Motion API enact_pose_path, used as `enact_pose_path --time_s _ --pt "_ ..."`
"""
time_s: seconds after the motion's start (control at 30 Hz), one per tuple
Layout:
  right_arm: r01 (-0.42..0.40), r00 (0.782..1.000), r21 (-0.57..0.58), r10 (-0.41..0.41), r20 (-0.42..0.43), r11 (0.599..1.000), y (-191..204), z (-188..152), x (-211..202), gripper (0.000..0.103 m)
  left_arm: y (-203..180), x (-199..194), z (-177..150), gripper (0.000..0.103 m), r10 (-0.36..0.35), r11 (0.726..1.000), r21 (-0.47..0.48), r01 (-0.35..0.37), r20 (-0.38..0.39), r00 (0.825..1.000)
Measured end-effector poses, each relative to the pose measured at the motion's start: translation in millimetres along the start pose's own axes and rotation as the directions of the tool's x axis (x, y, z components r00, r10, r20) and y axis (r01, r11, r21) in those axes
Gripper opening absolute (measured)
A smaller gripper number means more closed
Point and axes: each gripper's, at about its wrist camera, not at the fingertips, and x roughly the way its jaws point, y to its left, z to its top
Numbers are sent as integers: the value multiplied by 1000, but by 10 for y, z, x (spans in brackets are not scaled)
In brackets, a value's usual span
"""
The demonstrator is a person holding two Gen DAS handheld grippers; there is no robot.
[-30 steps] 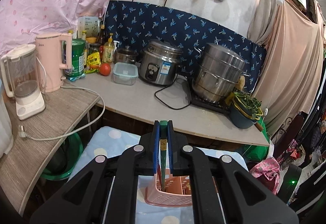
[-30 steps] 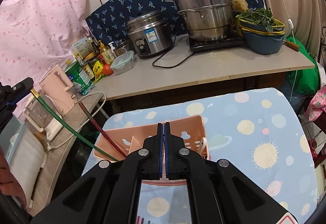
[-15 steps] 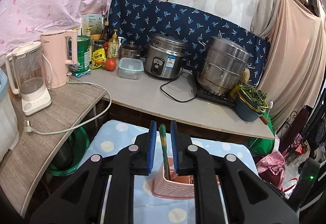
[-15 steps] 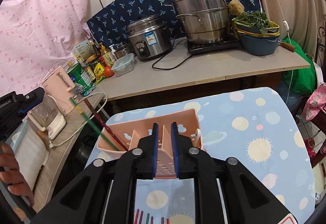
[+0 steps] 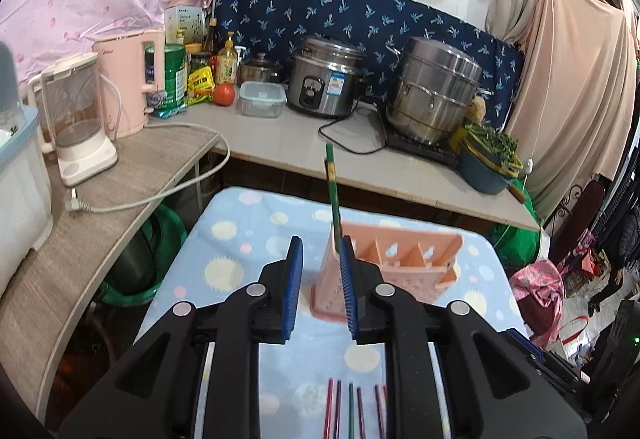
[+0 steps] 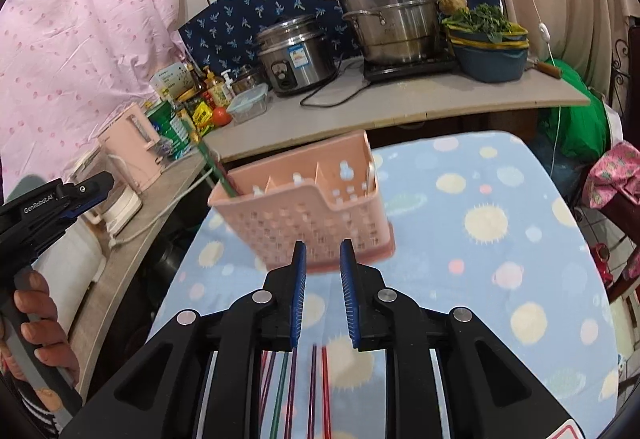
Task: Organize utensils
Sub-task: 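Move the left tool back to the chopsticks while the right tool moves to a red chopstick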
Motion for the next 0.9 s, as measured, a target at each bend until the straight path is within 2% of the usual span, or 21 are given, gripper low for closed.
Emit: enact_pose_path --time_s 0.3,0.57,0.73,0.9 --pt "20 994 -9 -21 -108 1000 -47 -806 -228 18 85 -141 -713 18 11 1000 17 -10 -115 993" --pt "30 976 3 -29 -218 1000 -153 -1474 -326 18 85 -240 -1343 19 10 999 49 1 -224 974" --pt "32 966 14 -27 -255 999 -185 -1720 -366 18 74 -283 -1680 24 17 998 65 1 -279 960" --pt "25 958 1 -24 -284 1000 -142 -1895 -369 18 126 -284 -1927 24 28 998 65 -7 -328 944"
